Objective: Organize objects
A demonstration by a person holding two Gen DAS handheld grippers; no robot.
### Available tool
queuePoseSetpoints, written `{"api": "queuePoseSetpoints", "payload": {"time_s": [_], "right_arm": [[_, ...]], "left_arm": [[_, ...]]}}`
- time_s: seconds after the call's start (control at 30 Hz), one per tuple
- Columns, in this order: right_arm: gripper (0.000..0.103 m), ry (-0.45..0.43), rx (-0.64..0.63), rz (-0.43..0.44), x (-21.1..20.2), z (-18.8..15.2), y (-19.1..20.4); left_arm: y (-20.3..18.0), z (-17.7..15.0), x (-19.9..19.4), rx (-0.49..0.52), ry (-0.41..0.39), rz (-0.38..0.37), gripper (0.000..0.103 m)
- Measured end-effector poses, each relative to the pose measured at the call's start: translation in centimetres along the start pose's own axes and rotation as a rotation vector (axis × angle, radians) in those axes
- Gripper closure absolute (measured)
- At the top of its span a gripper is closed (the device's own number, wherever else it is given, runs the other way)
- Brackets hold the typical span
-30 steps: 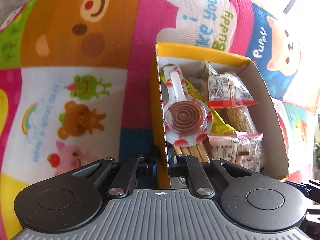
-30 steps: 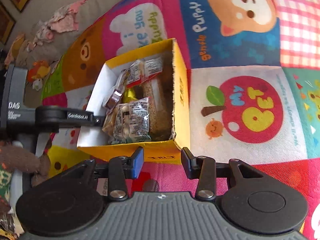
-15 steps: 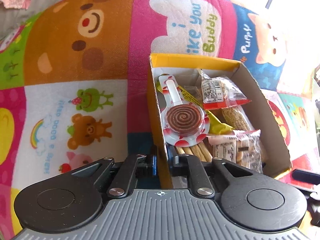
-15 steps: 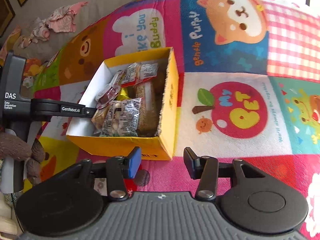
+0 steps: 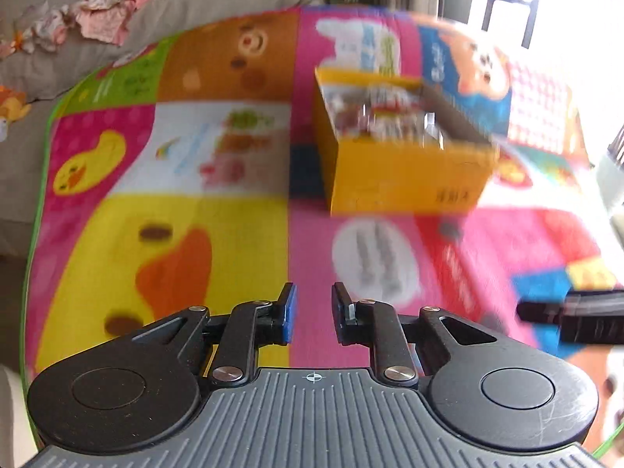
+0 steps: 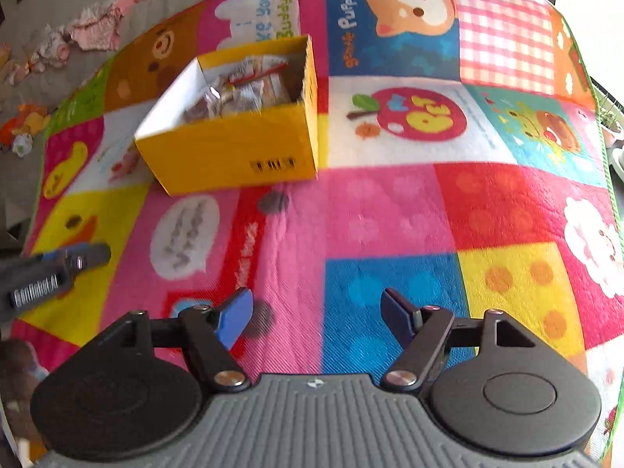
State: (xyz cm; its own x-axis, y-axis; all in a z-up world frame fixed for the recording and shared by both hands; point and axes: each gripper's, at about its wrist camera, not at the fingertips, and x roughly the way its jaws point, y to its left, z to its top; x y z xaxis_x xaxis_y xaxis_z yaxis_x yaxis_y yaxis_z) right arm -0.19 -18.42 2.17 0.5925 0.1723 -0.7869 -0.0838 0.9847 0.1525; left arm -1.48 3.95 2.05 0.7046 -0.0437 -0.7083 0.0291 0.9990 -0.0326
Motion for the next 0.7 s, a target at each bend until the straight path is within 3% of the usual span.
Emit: {"api": "queuePoseSetpoints", "payload": {"time_s": [0.03, 0.1, 0.27, 0.5, 0.53, 0.63, 0.7], "right_arm": [[0.028, 0.001, -0.004, -0.006, 0.3, -0.3, -0.2], [0.020, -0.006, -0.024, -0.012, 0.7, -0.6, -0.7], [0.001, -0.054, -0.084, -0.012, 2.0, -0.9, -1.6], [0.000, -0.109, -0.106, -0.059, 3.6, -1.2, -2.4], [0.000, -0.117, -0.109, -0.062, 3.7, -1.2, -2.3], [0.000, -0.107, -0.104, -0.069, 3.6, -1.3, -2.3], [0.000, -0.092, -0.102, -0.066, 3.5, -1.2, -2.4]], "left_arm": [[-0.6, -0.9, 0.5, 0.012, 0.020, 0.005, 0.082], [-1.5, -2.0, 0.8, 0.059, -0.026, 0.005, 0.079], [-2.9, -1.6, 2.7, 0.116, -0.111, -0.009, 0.081], [-5.6, -1.2, 3.7, 0.267, -0.169, -0.015, 0.097], [-5.4, -1.4, 3.4, 0.251, -0.166, -0.019, 0.096], [-3.8, -1.6, 2.5, 0.156, -0.113, 0.009, 0.082], [-3.1, -1.8, 1.4, 0.182, -0.057, 0.047, 0.077]]}}
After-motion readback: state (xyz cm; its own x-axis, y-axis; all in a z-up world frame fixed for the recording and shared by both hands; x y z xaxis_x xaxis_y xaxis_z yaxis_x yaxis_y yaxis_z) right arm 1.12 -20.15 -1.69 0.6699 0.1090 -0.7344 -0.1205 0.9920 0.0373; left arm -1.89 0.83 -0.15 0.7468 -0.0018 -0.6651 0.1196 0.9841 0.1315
